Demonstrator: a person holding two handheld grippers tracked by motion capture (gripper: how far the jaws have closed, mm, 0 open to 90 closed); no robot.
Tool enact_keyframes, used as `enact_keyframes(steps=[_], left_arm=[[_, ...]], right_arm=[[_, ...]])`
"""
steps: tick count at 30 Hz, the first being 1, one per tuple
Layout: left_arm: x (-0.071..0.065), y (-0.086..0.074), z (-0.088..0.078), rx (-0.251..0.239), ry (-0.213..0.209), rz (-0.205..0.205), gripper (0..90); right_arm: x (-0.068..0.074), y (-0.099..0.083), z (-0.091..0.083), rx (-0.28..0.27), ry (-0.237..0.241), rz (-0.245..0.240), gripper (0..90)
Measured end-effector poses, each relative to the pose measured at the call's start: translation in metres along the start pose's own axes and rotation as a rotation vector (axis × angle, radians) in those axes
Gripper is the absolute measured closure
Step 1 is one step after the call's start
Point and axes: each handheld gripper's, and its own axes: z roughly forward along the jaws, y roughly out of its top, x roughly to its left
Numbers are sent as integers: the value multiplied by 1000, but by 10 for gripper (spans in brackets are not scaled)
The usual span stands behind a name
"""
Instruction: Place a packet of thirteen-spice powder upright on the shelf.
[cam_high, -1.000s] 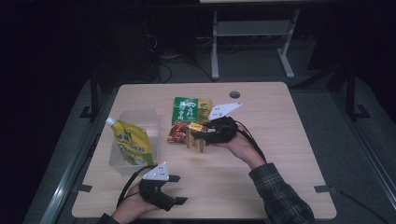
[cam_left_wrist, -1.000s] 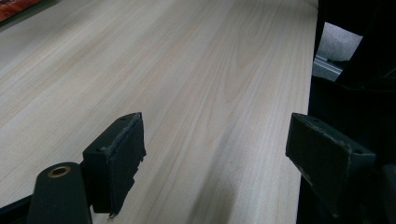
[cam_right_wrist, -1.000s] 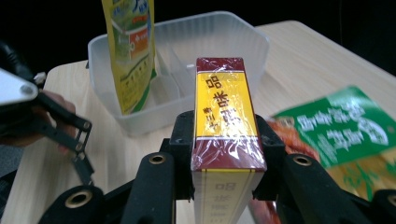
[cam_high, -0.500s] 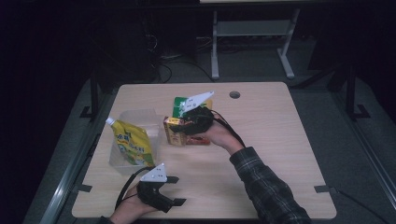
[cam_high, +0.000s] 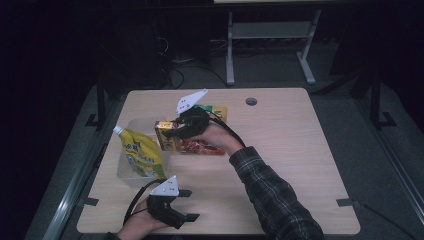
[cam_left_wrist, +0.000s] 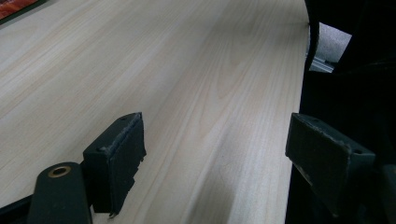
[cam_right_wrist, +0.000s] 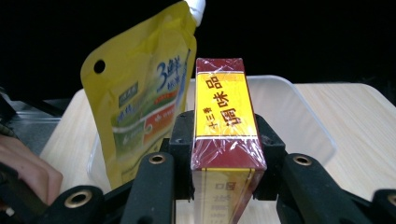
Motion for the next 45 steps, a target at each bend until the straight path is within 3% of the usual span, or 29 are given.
enact_keyframes(steps=[10,27,37,45], left_arm=[[-1,2,1,-6,-12,-2,194],[-1,3,1,-9,-26,4,195],[0,3,1,-8,-27,5,195],[0,3,0,-9,-25,10,195]], right_arm=[[-3,9,24,5,50,-16,670],[-10,16,53,14,77,-3,670],[-9,19,58,-18,107,-1,670],[-7,20,57,-8,100,-17,670]])
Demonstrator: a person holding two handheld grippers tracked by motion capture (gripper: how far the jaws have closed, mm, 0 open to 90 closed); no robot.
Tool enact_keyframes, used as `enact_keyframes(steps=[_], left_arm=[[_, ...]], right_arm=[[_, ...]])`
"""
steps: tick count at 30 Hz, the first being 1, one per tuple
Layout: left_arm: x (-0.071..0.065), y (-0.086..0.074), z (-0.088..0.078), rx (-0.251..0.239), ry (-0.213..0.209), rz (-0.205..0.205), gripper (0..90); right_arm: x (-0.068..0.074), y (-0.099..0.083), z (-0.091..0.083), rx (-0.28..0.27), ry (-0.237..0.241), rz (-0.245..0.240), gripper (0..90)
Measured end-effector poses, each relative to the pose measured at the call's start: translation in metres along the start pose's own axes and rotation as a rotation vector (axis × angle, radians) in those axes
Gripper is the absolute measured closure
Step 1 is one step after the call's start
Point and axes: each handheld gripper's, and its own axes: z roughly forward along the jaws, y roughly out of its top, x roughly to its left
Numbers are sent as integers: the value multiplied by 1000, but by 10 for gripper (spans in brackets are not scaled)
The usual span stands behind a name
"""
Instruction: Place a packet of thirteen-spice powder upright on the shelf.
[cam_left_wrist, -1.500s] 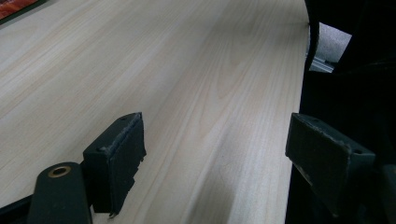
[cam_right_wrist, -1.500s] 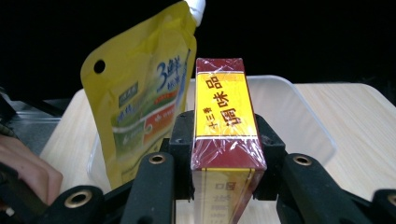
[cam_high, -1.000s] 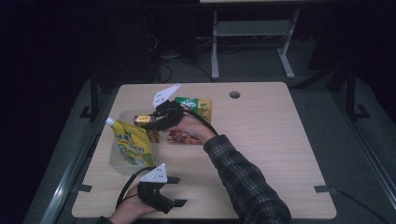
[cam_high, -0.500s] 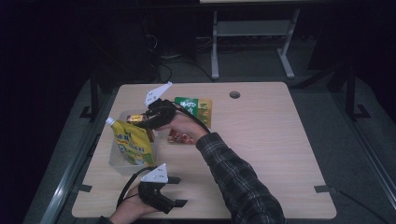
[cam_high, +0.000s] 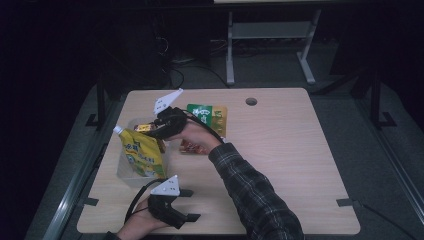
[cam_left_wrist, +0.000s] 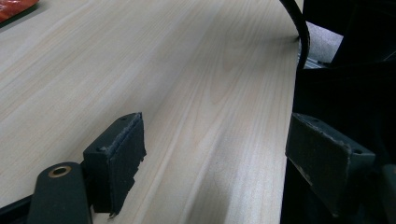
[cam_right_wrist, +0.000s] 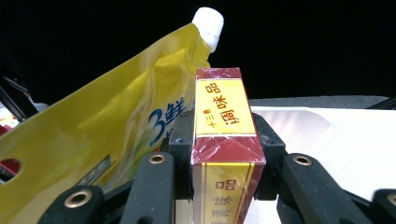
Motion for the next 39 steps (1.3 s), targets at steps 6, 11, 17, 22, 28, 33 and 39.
enact_keyframes(steps=[6,11,17,22,28,33,39], left_arm=[[1,0,0,1,2,-1,196],[0,0,1,2,1,0,196],[0,0,1,3,-1,-6,196],[0,0,1,5,0,-1,197],[1,0,0,8,0,14,197],[1,0,0,7,-1,9,197],[0,-1,1,9,-2,8,197]], right_arm=[[2,-1,-6,12,-4,-11,670],[0,-4,-9,14,-8,-2,671],[-3,-8,-1,35,-13,4,671],[-3,-6,11,34,-13,-2,671],[-1,-7,25,32,-8,4,670],[-1,-14,33,38,-7,-3,670],[0,-25,37,37,-7,-7,669]])
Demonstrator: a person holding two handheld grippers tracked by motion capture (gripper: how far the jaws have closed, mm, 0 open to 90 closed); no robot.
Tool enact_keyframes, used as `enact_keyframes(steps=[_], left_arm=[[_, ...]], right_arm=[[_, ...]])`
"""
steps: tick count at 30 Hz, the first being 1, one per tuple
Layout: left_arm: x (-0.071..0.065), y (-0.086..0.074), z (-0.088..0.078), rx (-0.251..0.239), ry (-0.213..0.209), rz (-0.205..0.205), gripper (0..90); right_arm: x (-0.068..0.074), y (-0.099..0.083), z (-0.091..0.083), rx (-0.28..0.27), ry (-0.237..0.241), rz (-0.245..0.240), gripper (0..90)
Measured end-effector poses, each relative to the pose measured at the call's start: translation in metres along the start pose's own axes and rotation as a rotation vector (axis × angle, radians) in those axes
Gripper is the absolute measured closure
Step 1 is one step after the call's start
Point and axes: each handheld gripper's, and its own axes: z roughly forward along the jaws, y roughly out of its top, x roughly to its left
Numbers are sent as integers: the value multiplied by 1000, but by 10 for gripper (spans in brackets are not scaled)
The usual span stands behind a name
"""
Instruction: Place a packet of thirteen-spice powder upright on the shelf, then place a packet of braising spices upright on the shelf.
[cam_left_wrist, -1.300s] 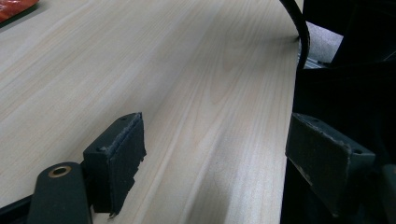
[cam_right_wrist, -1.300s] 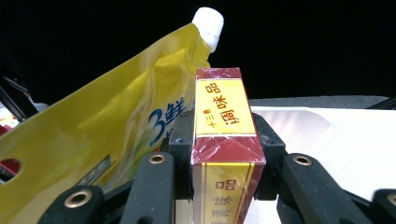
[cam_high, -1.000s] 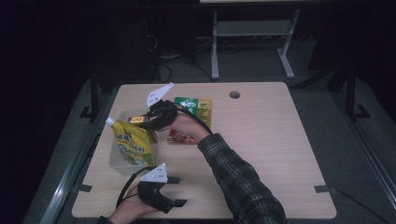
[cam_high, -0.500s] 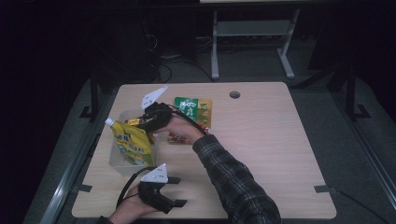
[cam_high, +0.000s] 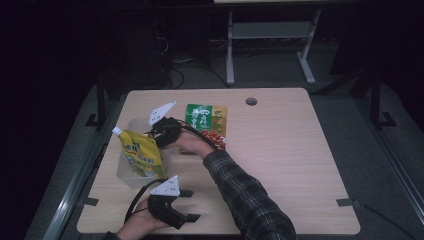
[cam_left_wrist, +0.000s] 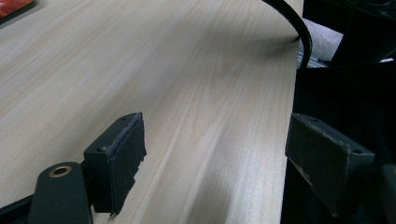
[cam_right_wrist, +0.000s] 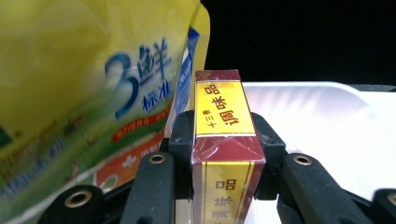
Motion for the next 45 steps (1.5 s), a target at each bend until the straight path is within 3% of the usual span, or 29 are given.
enact_keyframes(steps=[9,12,18,26,35,41,43,45], left_arm=[[-1,0,1,4,-6,-9,197],[-1,0,2,3,-6,-7,197],[0,-1,1,6,-4,-11,197],[-1,-1,3,15,-3,-17,197],[-1,-2,3,15,-3,-16,197],[-1,-1,4,15,-4,-10,197],[-1,-1,4,15,-4,-10,197],[-1,-1,4,14,-4,-9,197]], right_arm=[[2,-11,0,51,-9,-3,650],[2,-13,-3,37,-22,6,609],[4,-9,-21,13,-49,40,477],[3,-17,-56,-12,-101,90,432],[-4,-45,-94,-18,-200,163,421],[-17,-64,-106,14,-312,238,426],[-25,-71,-107,37,-369,274,496],[-34,-80,-106,71,-410,315,634]])
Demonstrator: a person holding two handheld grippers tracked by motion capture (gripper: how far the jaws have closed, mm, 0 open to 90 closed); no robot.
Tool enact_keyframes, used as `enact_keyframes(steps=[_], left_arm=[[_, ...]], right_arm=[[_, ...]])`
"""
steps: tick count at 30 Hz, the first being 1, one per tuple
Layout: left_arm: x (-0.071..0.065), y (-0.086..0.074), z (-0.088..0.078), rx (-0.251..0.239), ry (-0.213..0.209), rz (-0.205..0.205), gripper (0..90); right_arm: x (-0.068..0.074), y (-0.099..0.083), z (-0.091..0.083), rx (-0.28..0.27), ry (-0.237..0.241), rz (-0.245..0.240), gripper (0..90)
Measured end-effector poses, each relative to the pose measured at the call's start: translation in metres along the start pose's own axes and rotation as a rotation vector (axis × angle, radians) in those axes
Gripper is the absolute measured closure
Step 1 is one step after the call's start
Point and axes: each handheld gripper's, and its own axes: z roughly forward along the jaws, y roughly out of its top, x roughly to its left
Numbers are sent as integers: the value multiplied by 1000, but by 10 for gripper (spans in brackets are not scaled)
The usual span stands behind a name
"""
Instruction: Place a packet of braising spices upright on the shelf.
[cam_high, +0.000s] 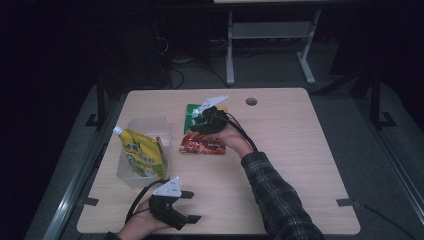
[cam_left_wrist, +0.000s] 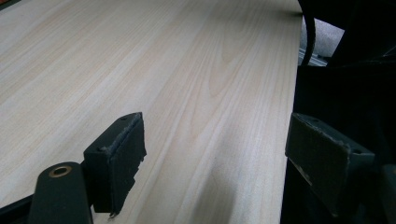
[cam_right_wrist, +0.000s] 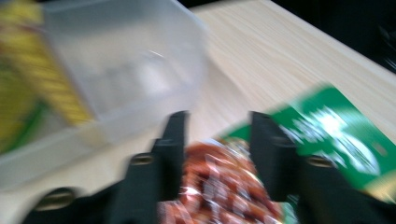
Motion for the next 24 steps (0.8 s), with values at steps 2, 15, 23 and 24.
enact_keyframes(steps=[2,15,23,24], left_arm=[[0,0,0,-2,-2,-1,197],[1,0,-1,-10,-6,-4,197],[0,0,0,-5,-3,-1,197],[0,0,0,-7,-3,-2,197]], right_arm=[[-9,-7,8,34,-45,27,712],[-31,-37,40,210,-148,64,900],[-25,-42,31,262,-115,12,900],[-23,-44,29,265,-115,5,900]])
